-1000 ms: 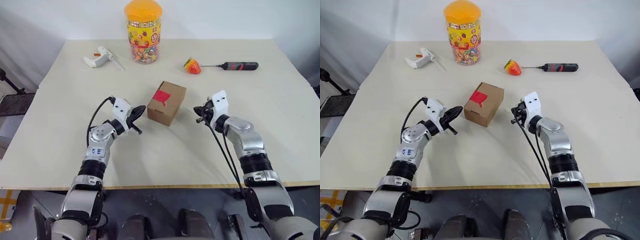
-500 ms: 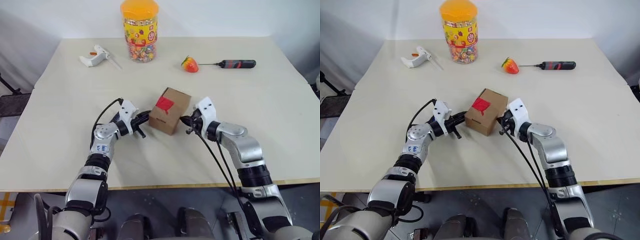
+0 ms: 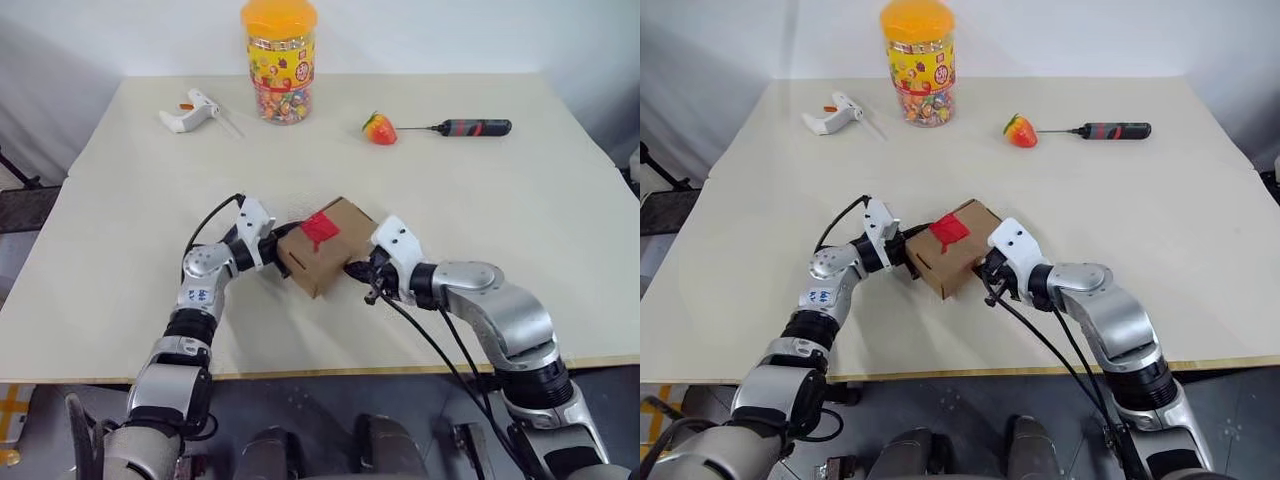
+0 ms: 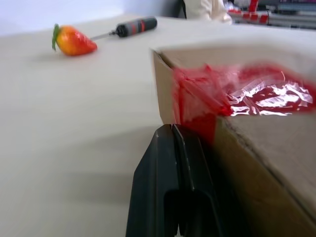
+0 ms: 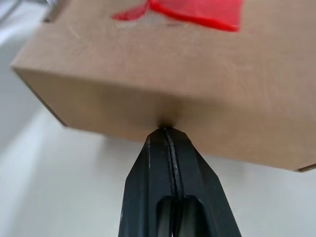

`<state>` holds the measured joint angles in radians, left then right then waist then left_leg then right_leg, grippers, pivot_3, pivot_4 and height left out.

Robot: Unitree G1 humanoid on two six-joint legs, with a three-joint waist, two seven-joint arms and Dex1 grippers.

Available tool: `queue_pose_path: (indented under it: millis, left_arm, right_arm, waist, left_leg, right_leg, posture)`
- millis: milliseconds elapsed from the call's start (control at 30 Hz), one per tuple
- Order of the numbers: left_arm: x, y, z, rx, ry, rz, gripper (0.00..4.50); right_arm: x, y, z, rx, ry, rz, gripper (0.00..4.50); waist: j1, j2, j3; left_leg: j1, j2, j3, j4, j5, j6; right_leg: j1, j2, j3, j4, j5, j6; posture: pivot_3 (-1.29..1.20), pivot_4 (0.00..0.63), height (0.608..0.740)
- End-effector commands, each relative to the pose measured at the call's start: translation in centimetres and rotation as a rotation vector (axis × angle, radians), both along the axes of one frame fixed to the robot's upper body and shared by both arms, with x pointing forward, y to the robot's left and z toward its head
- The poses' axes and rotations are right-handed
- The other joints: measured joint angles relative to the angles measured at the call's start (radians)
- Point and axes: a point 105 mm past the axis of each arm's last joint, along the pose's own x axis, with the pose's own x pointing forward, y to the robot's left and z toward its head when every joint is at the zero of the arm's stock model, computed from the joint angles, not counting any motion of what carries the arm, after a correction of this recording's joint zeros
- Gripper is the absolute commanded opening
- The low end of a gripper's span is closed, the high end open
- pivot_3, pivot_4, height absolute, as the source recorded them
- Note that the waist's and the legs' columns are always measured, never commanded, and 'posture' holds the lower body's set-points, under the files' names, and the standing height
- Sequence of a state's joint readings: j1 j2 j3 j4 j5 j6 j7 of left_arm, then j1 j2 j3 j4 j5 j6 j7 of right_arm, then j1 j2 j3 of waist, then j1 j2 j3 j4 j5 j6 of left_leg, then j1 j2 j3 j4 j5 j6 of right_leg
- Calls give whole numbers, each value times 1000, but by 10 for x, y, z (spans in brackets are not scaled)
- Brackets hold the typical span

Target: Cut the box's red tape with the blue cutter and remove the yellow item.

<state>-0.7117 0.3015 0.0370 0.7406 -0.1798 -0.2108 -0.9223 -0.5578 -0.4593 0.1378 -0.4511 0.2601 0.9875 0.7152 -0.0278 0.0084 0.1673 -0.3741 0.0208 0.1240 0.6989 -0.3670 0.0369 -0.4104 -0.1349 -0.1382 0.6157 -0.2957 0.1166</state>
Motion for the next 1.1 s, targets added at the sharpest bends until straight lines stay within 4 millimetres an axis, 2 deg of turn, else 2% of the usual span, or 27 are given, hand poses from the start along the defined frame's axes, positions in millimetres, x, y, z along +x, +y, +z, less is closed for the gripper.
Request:
queue_pose_path:
  millis: [33,200,367,567,633,700,833,933,1100]
  left_arm:
    - [-13,0,7,19,-21,-57,34]
    - [-32,29,-2,68,33,-22,34]
    - [-53,43,-1,71,90,-15,34]
    - [-106,29,-4,48,293,-164,34]
    - [-129,19,-13,64,382,-230,34]
    - [-141,10,-17,67,428,-261,34]
    - [-141,-13,-13,12,418,-265,34]
    - [-140,-24,-12,-5,403,-267,34]
    - [-103,-28,-8,-39,241,-82,34]
  right_arm:
    - [-5,-3,44,34,-157,44,13]
    - [7,-20,63,-4,-192,45,13]
    - [29,-31,70,-18,-234,18,13]
    - [72,-37,54,-83,-265,12,13]
    - [93,-36,50,-99,-271,2,13]
    - [108,-34,48,-109,-268,-3,13]
    - [128,-30,38,-141,-246,-10,13]
    - [133,-27,31,-165,-229,6,13]
    - [123,-34,3,-325,-121,131,13]
  waist:
    - [0,0,0]
    - [0,-4,2]
    - [2,-5,3]
    - [-2,-7,4]
    - [-5,-6,5]
    - [-8,-5,6]
    - [-3,-5,6]
    - [-3,-5,6]
    - [-2,-4,7]
  left_leg:
    - [0,0,0,0,0,0]
    - [0,0,-1,1,0,0]
    - [0,5,0,1,0,0]
    - [1,5,2,0,0,0]
    - [2,6,2,0,0,0]
    - [2,6,3,0,0,0]
    - [3,6,3,1,0,0]
    - [3,6,2,1,0,0]
    - [2,5,1,1,0,0]
  right_leg:
    - [0,0,0,0,0,0]
    - [1,0,0,1,0,0]
    - [0,-1,1,1,0,0]
    - [0,-1,3,1,0,0]
    - [0,0,3,1,0,0]
    - [0,-1,5,1,0,0]
    - [1,0,5,2,0,0]
    - [1,0,5,3,0,-1]
    - [1,0,5,4,0,0]
  posture:
    - [0,150,740]
    - [0,150,740]
    - [0,150,740]
    - [0,150,740]
    - [0,150,740]
    - [0,150,740]
    - [0,150,740]
    - [0,150,740]
    - [0,150,740]
